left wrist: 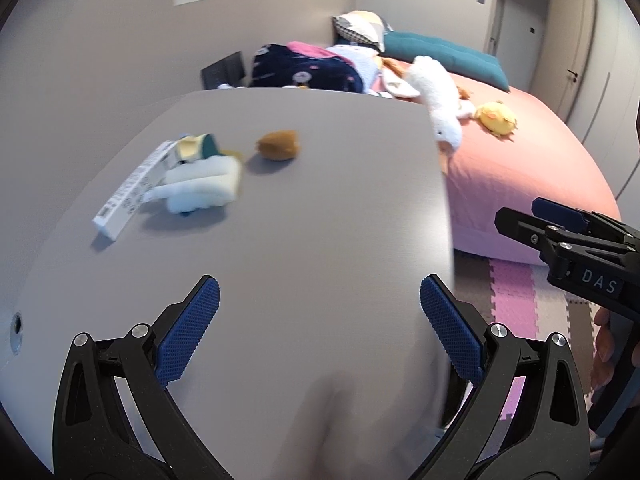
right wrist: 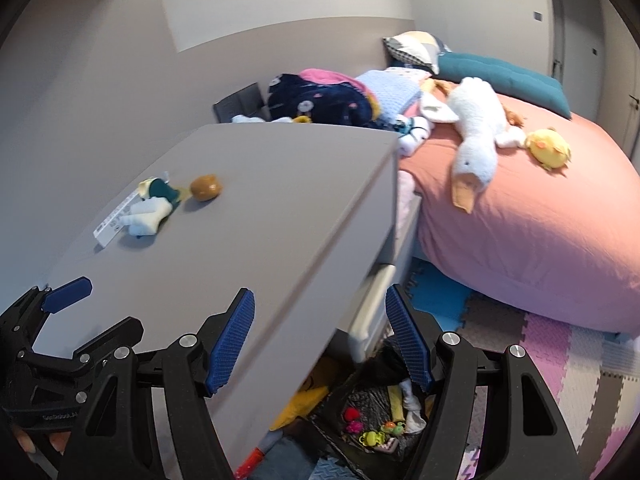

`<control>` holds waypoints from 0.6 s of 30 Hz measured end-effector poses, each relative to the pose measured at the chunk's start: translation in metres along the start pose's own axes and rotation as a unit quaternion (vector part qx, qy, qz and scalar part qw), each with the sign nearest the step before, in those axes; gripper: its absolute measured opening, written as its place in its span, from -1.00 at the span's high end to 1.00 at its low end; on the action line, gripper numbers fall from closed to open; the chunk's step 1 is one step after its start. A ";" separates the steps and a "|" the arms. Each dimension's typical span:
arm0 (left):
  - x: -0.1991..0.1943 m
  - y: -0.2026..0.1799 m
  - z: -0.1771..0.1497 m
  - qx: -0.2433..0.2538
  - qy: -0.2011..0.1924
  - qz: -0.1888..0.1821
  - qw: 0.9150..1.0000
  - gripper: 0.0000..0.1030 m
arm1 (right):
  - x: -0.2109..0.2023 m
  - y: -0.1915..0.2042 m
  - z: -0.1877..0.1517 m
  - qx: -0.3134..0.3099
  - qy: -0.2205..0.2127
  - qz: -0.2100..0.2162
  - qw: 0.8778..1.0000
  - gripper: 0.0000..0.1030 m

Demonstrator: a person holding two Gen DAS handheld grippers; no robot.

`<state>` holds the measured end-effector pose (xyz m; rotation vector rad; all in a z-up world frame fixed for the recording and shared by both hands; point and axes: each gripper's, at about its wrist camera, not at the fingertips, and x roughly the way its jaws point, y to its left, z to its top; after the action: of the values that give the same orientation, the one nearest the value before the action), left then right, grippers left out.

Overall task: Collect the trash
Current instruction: 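Move both tools back over the desk toward the toothpaste box and brown plush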

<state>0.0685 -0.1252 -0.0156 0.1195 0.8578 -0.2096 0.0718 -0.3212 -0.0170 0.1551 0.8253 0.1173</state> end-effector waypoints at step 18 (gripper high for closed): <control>0.015 0.101 -0.002 -0.071 0.010 0.047 0.996 -0.88 | 0.053 0.073 0.032 -0.053 0.024 0.038 0.998 -0.34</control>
<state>0.1001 -0.0289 -0.0263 0.0298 0.8826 -0.0597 0.1279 -0.2435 -0.0209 0.0838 0.8587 0.2376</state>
